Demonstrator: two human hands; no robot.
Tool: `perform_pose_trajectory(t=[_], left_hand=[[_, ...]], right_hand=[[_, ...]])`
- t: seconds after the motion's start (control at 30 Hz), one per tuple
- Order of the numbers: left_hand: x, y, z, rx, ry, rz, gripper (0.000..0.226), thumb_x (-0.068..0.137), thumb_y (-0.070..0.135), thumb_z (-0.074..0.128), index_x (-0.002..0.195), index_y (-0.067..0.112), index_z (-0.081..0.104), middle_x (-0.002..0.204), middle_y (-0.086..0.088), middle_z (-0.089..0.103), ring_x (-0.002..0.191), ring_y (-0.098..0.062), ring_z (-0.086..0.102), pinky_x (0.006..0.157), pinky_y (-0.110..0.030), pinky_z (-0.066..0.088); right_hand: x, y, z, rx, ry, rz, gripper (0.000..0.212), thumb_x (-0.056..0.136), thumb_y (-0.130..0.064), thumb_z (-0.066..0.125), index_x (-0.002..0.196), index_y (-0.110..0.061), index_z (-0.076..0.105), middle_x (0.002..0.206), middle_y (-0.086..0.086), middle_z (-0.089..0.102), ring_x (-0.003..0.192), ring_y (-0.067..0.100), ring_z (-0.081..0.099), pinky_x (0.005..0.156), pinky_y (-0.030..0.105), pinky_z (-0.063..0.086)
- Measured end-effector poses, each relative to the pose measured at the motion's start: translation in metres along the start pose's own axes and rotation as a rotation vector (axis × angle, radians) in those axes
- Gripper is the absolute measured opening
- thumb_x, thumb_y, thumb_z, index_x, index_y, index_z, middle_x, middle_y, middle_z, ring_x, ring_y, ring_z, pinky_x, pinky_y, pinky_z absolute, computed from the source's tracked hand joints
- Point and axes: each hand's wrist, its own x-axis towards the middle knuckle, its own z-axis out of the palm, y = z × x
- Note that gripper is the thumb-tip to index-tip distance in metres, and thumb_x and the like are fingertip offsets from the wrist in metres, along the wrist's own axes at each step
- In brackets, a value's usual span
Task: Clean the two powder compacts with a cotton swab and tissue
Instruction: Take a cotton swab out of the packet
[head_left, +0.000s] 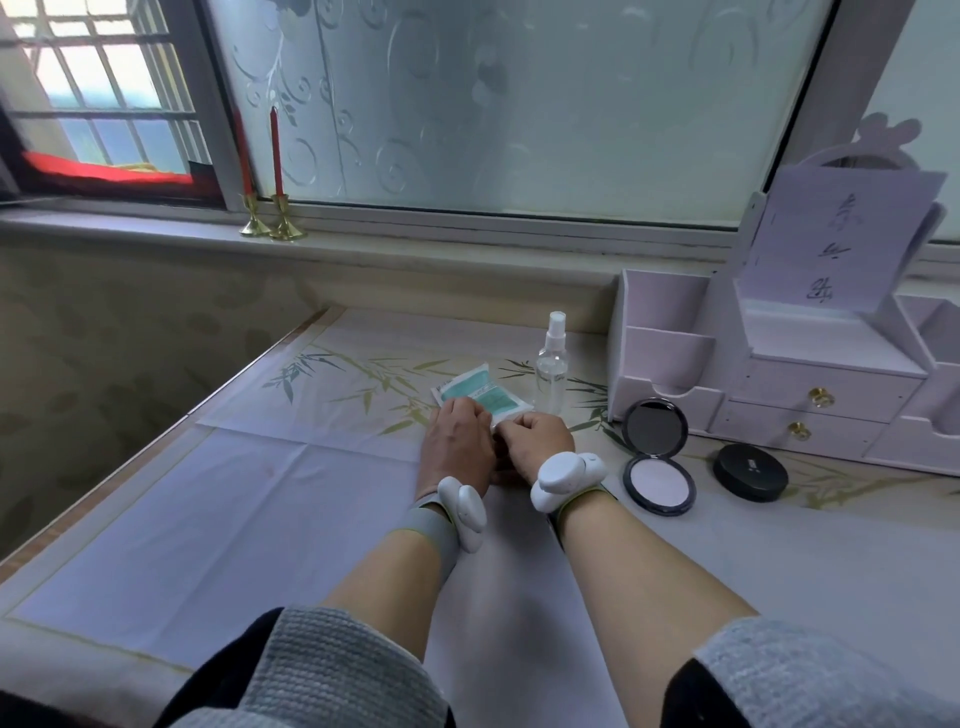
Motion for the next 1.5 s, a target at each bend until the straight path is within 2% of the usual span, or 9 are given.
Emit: perform_pose_trajectory(t=[0.2,0.33,0.53,0.73,0.93,1.07,1.2,1.37,1.5], left_hand=[[-0.001,0.001,-0.003,-0.014,0.015,-0.033,0.014,0.101,0.014,0.048,0.1,0.004,0.058,0.107,-0.015,0.06,0.103,-0.032,0.052,0.086,-0.034,0.035],[0.002,-0.004,-0.006,-0.114,0.125,-0.147,0.015,0.102,0.015,0.047,0.097,0.004,0.056,0.104,-0.017,0.059,0.097,-0.034,0.054,0.074,-0.033,0.032],[0.001,-0.003,-0.004,-0.132,0.104,-0.064,0.018,0.103,0.018,0.049,0.096,0.003,0.057,0.099,-0.009,0.053,0.094,-0.03,0.051,0.075,-0.029,0.031],[0.002,-0.006,-0.003,-0.074,0.091,-0.032,0.018,0.103,0.018,0.047,0.097,0.004,0.055,0.103,-0.013,0.056,0.094,-0.028,0.051,0.078,-0.032,0.035],[0.001,-0.006,-0.002,-0.058,0.088,0.005,0.016,0.103,0.017,0.046,0.098,0.005,0.055,0.105,-0.013,0.055,0.097,-0.028,0.05,0.078,-0.027,0.03],[0.0,-0.005,-0.003,-0.081,0.112,-0.011,0.013,0.103,0.017,0.046,0.096,0.008,0.053,0.103,-0.012,0.055,0.095,-0.028,0.049,0.074,-0.025,0.026],[0.001,-0.005,-0.003,-0.12,0.141,-0.022,0.011,0.103,0.016,0.046,0.091,0.015,0.046,0.102,-0.013,0.055,0.096,-0.031,0.05,0.08,-0.032,0.034],[0.001,-0.006,-0.001,-0.107,0.162,0.001,0.013,0.103,0.017,0.046,0.095,0.01,0.052,0.101,-0.012,0.054,0.095,-0.031,0.051,0.082,-0.037,0.039],[0.003,-0.006,-0.004,-0.177,0.227,-0.017,0.014,0.103,0.018,0.048,0.095,0.009,0.055,0.098,-0.005,0.052,0.095,-0.029,0.052,0.08,-0.033,0.037]], right_hand=[[-0.026,-0.026,0.001,-0.041,0.036,-0.009,0.018,0.072,-0.023,0.058,0.063,-0.01,0.066,0.069,0.008,0.07,0.078,0.037,0.067,0.072,0.047,0.059],[-0.038,-0.033,0.0,-0.113,0.105,-0.013,0.021,0.086,-0.021,0.057,0.083,-0.005,0.07,0.085,0.01,0.07,0.078,0.028,0.057,0.066,0.026,0.041],[-0.026,-0.026,-0.001,-0.085,0.016,0.015,0.023,0.078,-0.027,0.057,0.077,-0.006,0.068,0.08,0.013,0.073,0.084,0.035,0.069,0.08,0.044,0.058],[-0.034,-0.026,0.003,-0.055,0.156,-0.009,0.018,0.083,-0.026,0.062,0.088,-0.009,0.065,0.082,0.002,0.068,0.082,0.025,0.063,0.068,0.028,0.043],[-0.032,-0.025,0.009,-0.006,0.243,-0.015,0.023,0.082,-0.026,0.066,0.085,-0.016,0.045,0.072,-0.004,0.051,0.071,0.024,0.049,0.067,0.031,0.04],[-0.033,-0.022,0.011,-0.028,0.31,-0.061,0.015,0.082,-0.011,0.057,0.083,-0.015,0.043,0.069,-0.001,0.05,0.067,0.026,0.047,0.064,0.032,0.04],[-0.039,-0.019,0.019,0.005,0.428,-0.172,0.012,0.086,-0.013,0.058,0.08,-0.018,0.049,0.067,-0.002,0.059,0.069,0.029,0.057,0.063,0.035,0.048],[-0.042,-0.017,0.025,-0.047,0.409,-0.263,0.019,0.091,-0.015,0.054,0.093,-0.027,0.07,0.089,-0.005,0.073,0.083,0.023,0.065,0.069,0.03,0.051],[-0.035,-0.019,0.021,-0.174,0.313,-0.209,0.027,0.091,-0.018,0.053,0.11,-0.023,0.072,0.109,0.001,0.073,0.101,0.025,0.064,0.081,0.027,0.048]])
